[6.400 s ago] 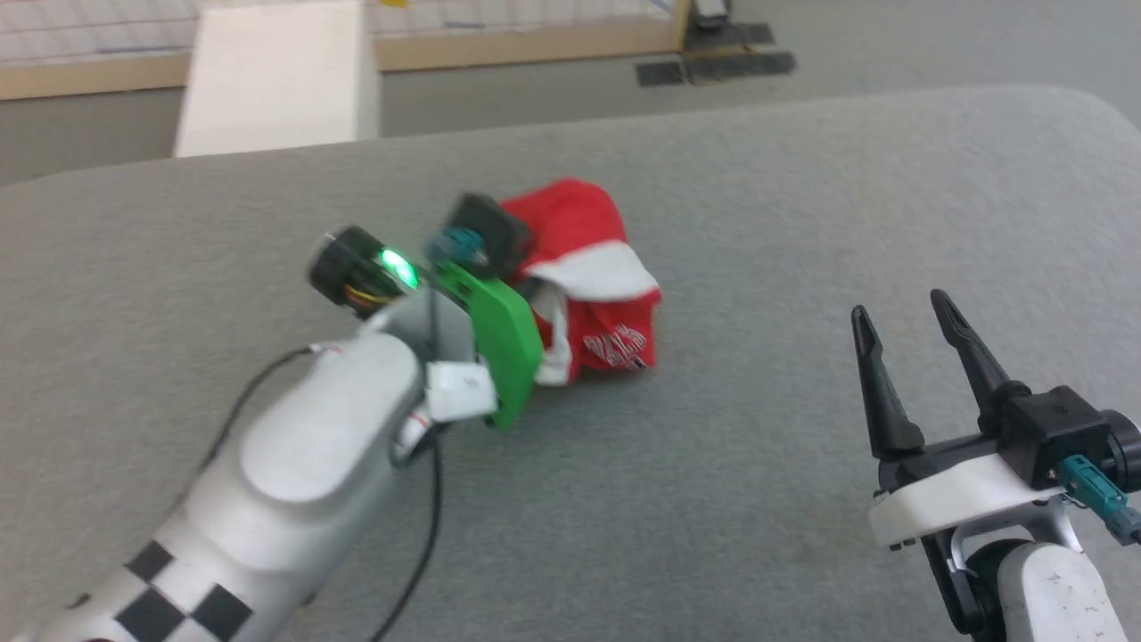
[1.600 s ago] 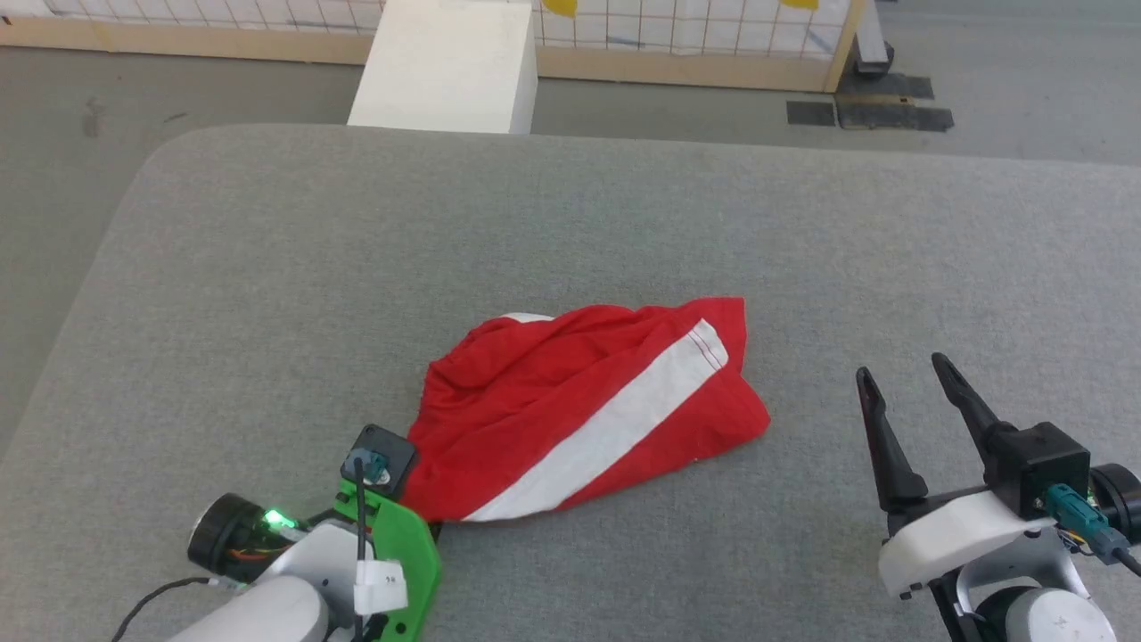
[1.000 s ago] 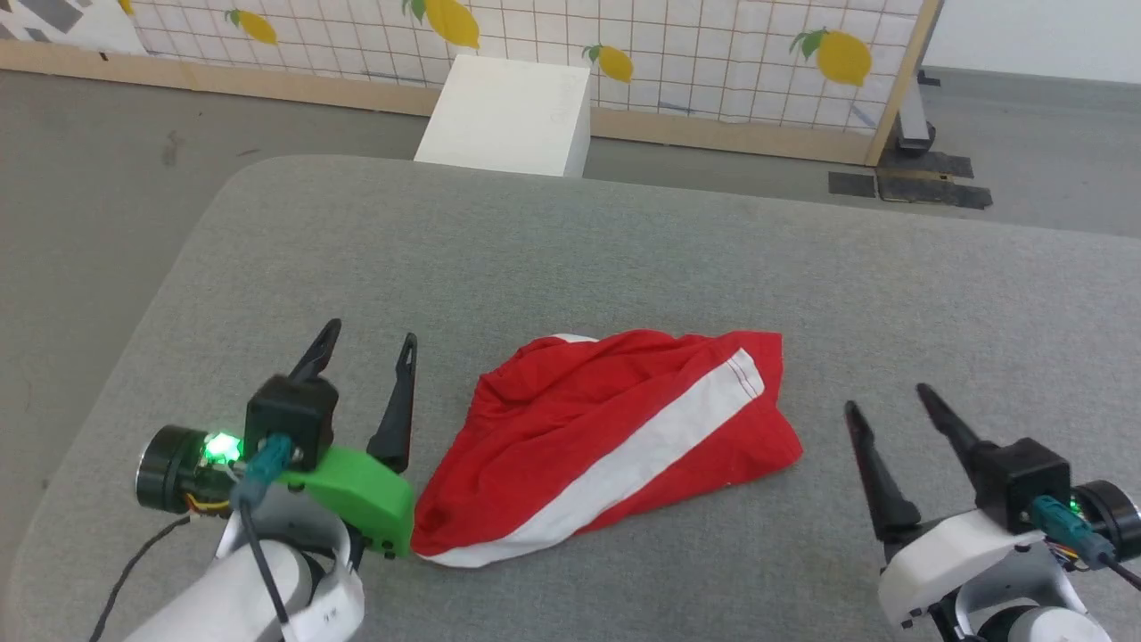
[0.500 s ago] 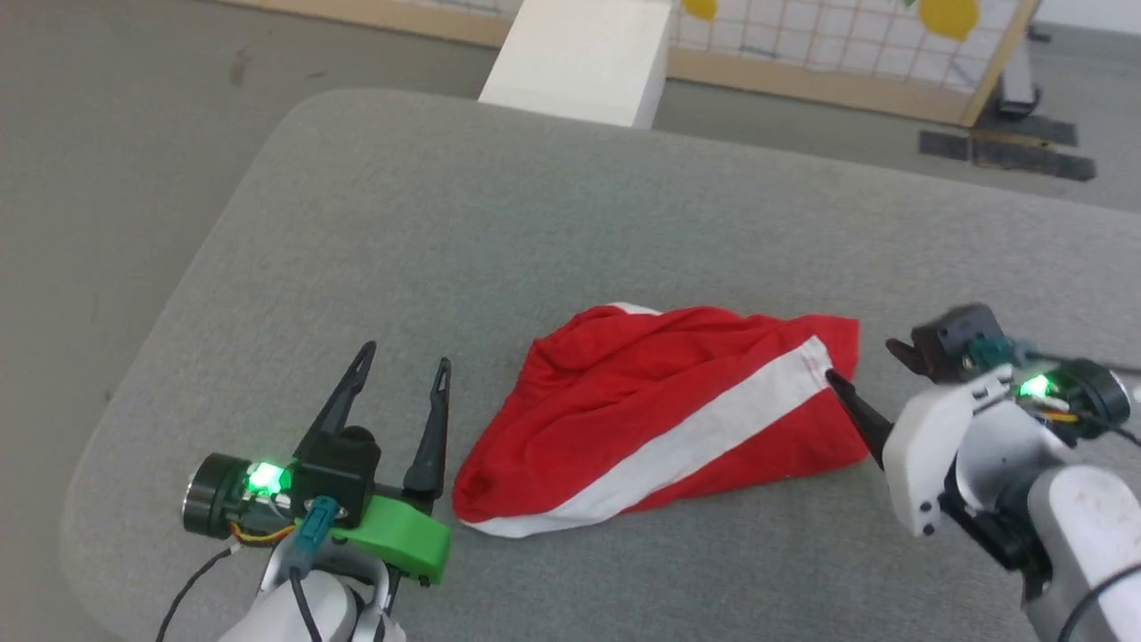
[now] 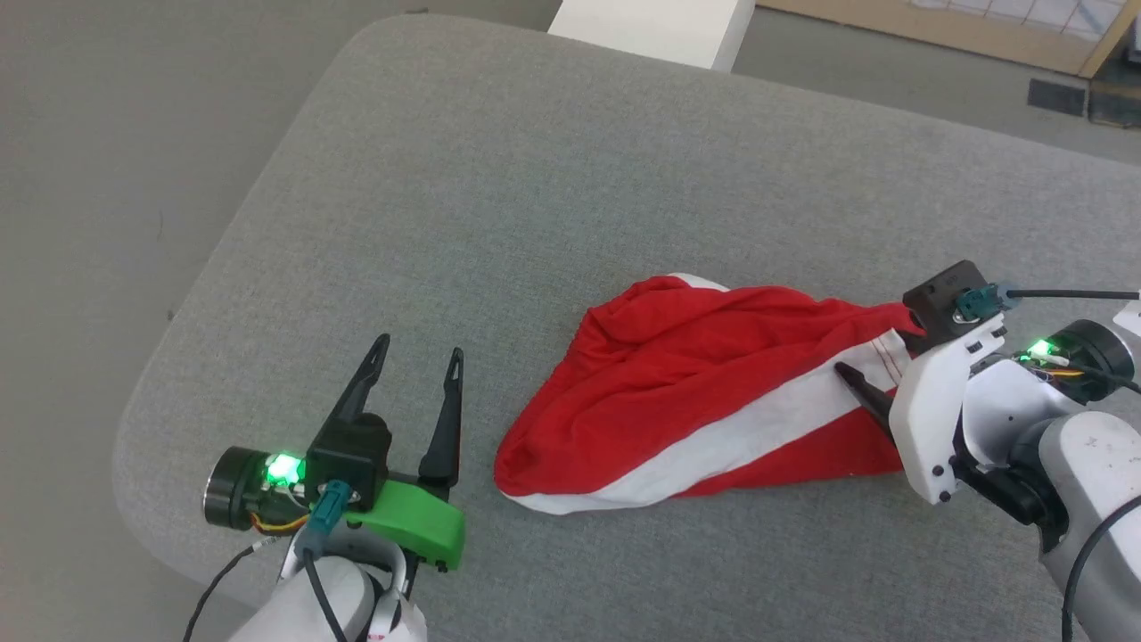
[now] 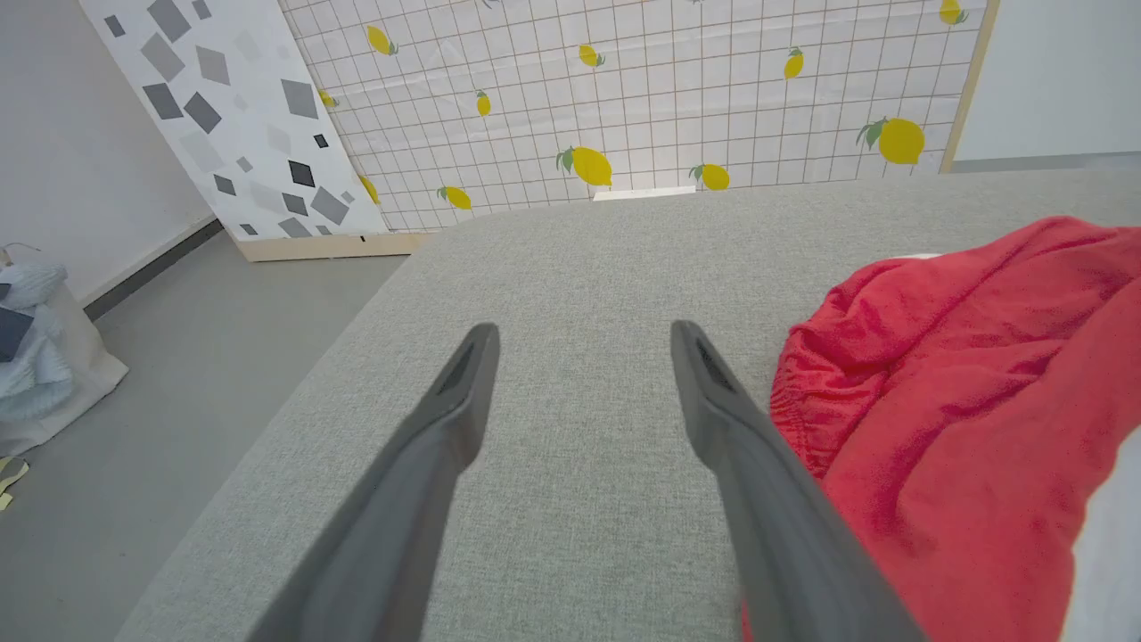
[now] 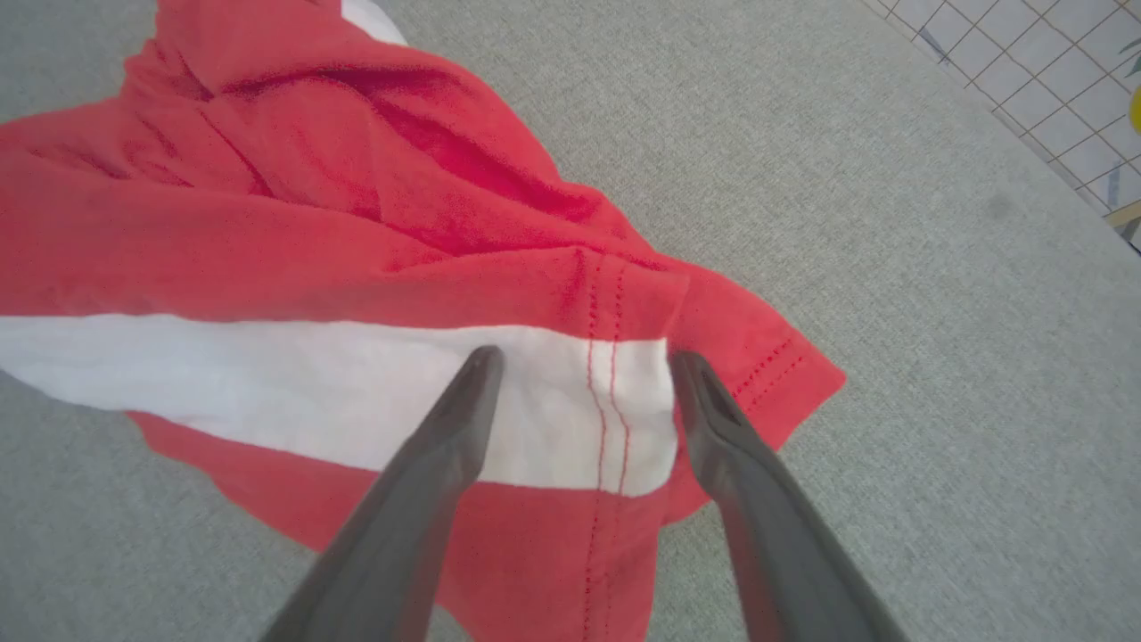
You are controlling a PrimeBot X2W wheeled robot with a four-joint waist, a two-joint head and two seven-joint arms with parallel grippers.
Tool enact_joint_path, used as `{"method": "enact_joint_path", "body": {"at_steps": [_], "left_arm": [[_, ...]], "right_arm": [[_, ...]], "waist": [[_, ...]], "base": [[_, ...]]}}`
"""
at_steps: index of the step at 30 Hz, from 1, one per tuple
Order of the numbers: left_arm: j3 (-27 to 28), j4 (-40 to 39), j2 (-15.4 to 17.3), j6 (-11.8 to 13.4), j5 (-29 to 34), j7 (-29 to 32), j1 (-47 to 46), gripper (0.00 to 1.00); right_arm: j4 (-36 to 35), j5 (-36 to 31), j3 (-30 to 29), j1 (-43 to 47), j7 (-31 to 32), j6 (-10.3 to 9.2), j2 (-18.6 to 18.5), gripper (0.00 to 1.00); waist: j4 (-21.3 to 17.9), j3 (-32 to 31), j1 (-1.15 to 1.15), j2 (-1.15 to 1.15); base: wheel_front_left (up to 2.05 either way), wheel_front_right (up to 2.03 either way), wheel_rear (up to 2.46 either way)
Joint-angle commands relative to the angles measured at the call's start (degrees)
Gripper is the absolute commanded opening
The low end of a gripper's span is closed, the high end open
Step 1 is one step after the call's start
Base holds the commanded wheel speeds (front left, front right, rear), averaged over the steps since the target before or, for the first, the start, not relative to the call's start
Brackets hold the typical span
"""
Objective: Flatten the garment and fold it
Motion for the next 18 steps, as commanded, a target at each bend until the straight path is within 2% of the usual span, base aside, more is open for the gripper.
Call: {"method": "enact_joint_path", "body": {"at_steps": [1,2,3,4,12,18], "left_arm": [[0.5,0.4,-0.5,-0.6,1.1,-0.3,0.8,1.00],[0.6,0.5,-0.6,-0.7,1.2,-0.3,0.9,1.00],[0.8,0.6,-0.7,-0.9,1.3,-0.3,1.0,1.00],[1.0,0.8,-0.9,-1.0,1.4,-0.3,1.0,1.00],[2.3,2.8,-1.5,-2.0,1.4,-0.3,2.1,1.00],[2.5,3.4,-1.0,-2.9,0.9,-0.3,2.9,1.00]], "right_arm": [[-0.1,0.4,0.3,-1.1,-0.3,-0.09,-0.4,0.76],[-0.1,0.5,0.5,-1.2,-0.4,-0.09,-0.4,0.36],[-0.2,0.6,0.6,-1.2,-0.5,-0.09,-0.4,0.11],[-0.3,0.7,0.9,-1.3,-0.6,-0.09,-0.4,0.00],[-1.0,0.8,1.2,-0.5,-3.3,-0.09,-1.1,0.00],[-2.8,1.7,-3.0,2.8,-6.4,-0.09,-4.6,0.00]], "waist": [[0.4,0.5,0.00,0.00],[0.3,0.5,0.00,0.00],[0.3,0.6,0.00,0.00],[0.2,0.5,0.00,0.00],[-2.4,-2.4,0.00,0.00],[-6.1,-5.2,0.00,0.00]], "base": [[0.00,0.00,0.00],[0.00,0.00,0.00],[0.00,0.00,0.00],[0.00,0.00,0.00],[0.00,0.00,0.00],[0.00,0.00,0.00]]}}
